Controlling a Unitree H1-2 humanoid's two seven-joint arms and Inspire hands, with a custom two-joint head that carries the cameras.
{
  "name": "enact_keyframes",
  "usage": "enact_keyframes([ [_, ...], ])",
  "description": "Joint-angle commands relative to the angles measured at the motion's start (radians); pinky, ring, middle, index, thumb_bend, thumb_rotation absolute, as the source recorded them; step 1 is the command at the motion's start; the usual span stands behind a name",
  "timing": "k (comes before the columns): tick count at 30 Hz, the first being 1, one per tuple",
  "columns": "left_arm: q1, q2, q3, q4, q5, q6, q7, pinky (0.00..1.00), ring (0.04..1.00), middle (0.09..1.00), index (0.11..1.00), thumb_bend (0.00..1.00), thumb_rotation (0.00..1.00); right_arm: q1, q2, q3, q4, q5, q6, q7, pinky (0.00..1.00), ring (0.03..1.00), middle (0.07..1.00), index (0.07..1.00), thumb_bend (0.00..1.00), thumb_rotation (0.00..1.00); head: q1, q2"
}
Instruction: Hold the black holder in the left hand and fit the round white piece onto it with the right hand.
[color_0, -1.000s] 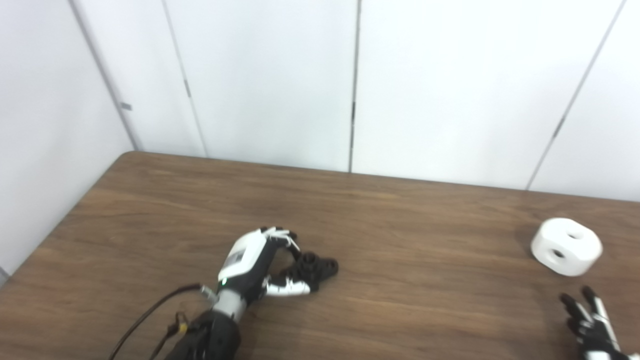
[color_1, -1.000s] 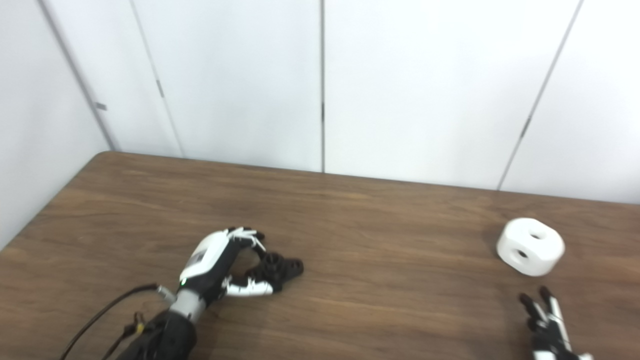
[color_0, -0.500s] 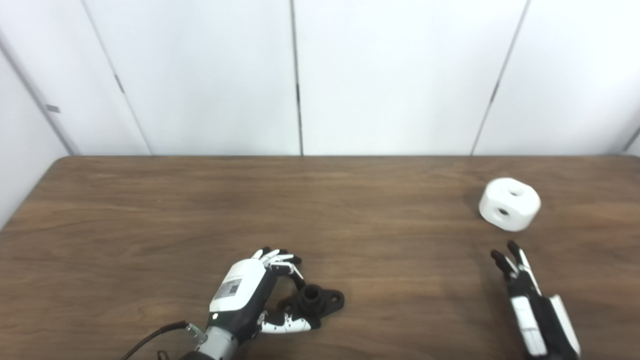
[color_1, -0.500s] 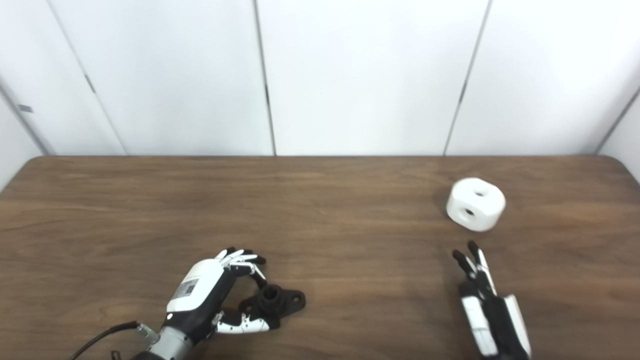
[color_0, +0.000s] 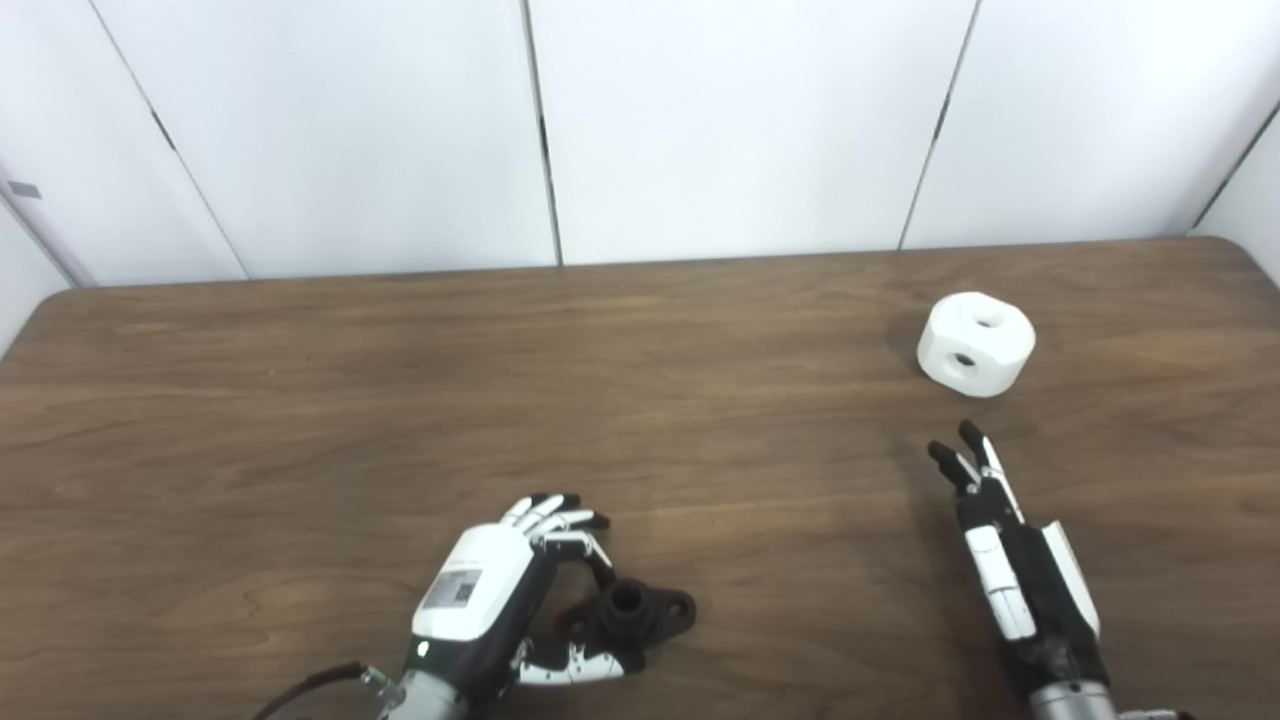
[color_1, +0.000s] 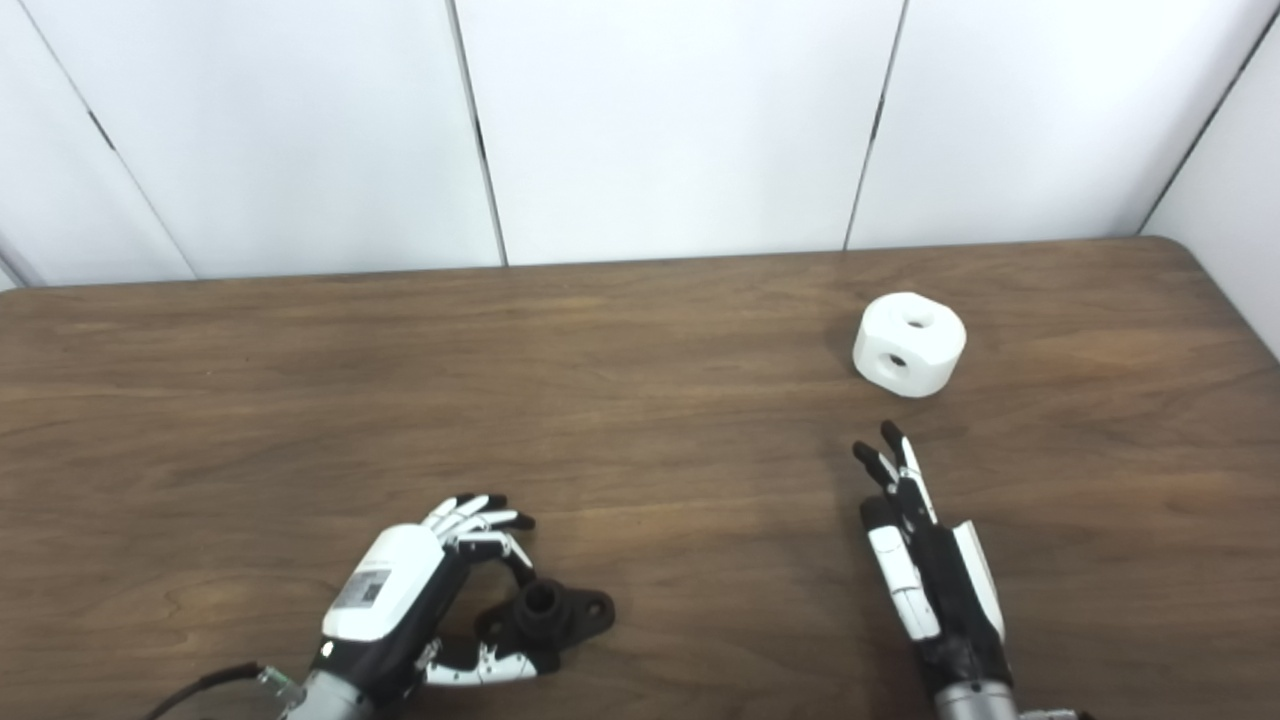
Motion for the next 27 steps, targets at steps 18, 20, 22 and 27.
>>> enact_keyframes([
  [18, 0.004, -0.013, 0.001, 0.053, 0.059, -0.046, 0.01, 0.93, 0.897, 0.811, 0.487, 0.52, 0.05, -0.069, -0.004, -0.07, -0.108, -0.038, 0.099, -0.018, 0.98, 0.966, 0.939, 0.987, 0.59, 0.79, -0.052, -0.035],
  [20, 0.003, -0.011, 0.002, 0.061, 0.062, -0.054, 0.018, 0.92, 0.89, 0.805, 0.487, 0.52, 0.05, -0.088, -0.01, -0.086, -0.116, -0.035, 0.115, -0.017, 0.96, 0.956, 0.946, 0.982, 0.59, 0.77, -0.064, -0.042],
  [22, 0.0, -0.007, 0.005, 0.068, 0.06, -0.058, 0.021, 0.93, 0.891, 0.804, 0.487, 0.52, 0.05, -0.106, -0.016, -0.093, -0.123, -0.061, 0.137, -0.018, 0.95, 0.956, 0.946, 0.981, 0.58, 0.78, -0.077, -0.048],
  [27, -0.003, 0.002, 0.01, 0.074, 0.056, -0.067, 0.014, 0.92, 0.886, 0.798, 0.487, 0.52, 0.05, -0.155, -0.04, -0.11, -0.139, -0.147, 0.194, -0.023, 0.99, 0.968, 0.948, 0.981, 0.59, 0.82, -0.125, -0.074],
])
